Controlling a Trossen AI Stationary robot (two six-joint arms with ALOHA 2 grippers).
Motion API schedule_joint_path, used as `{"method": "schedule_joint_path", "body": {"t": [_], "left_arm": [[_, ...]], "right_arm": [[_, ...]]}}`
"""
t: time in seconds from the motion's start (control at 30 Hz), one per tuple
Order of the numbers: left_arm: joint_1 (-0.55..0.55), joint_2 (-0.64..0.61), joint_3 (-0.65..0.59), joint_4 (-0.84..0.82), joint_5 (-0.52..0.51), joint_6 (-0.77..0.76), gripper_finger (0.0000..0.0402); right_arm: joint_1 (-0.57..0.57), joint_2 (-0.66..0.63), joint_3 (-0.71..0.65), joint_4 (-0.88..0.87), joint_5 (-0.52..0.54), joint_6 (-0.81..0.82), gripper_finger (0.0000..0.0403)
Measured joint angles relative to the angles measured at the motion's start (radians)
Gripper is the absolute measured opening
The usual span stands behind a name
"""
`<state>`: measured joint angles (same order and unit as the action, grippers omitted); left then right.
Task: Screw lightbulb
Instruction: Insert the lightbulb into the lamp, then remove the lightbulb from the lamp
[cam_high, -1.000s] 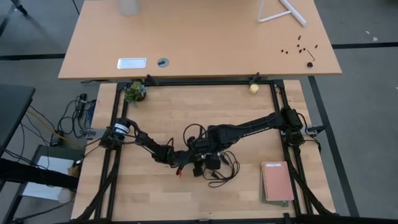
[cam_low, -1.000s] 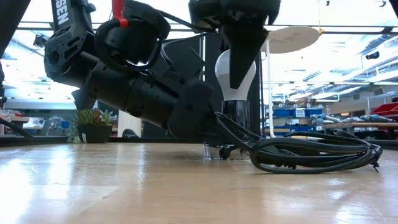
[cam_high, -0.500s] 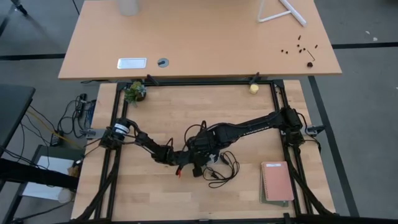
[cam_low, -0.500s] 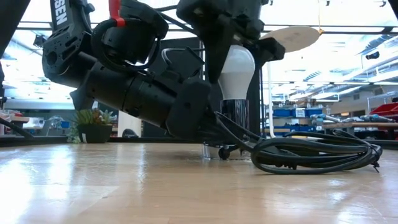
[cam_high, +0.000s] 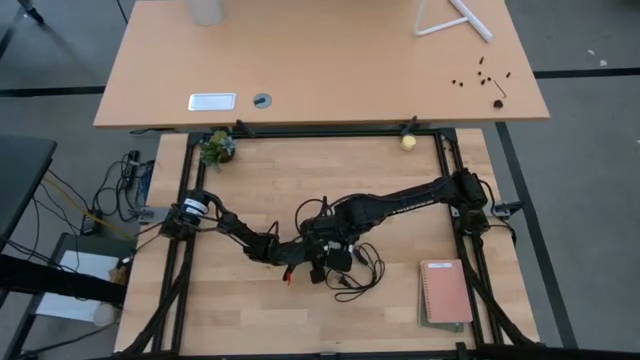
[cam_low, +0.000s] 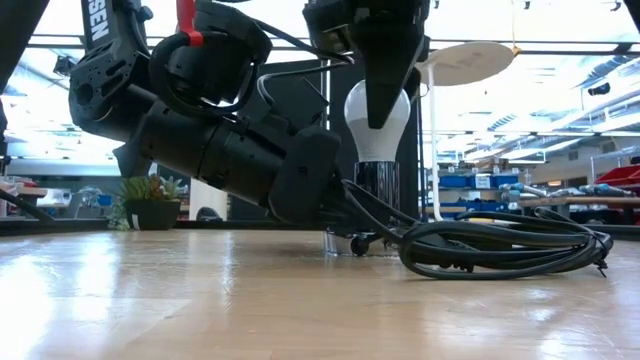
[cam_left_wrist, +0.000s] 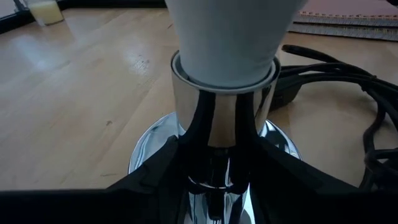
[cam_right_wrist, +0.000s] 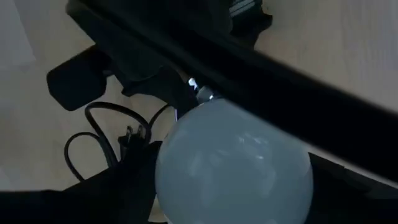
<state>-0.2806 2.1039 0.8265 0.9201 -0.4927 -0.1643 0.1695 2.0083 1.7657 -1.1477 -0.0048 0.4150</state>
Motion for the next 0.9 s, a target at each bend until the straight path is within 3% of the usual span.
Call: {"method": "schedule_joint_path", "body": {"t": [0.17,0.53,0.9], "left_arm": [[0.000,0.000,0.000,0.001,0.000,0.000,0.0184],[0.000,0.000,0.000,0.002,-0.003,0.001,0.0184],[0.000,0.000,0.000,0.002,-0.003,-0.002,0.0184]], "right_arm": [[-0.007,0.000,0.000,0.002,0.002,0.066,0.0314],[-0.004,0.000,0.000,0.008,0.012,0.498,0.0303],[0.000,0.000,0.000,0.012,0.011,0.627,0.0301]]}}
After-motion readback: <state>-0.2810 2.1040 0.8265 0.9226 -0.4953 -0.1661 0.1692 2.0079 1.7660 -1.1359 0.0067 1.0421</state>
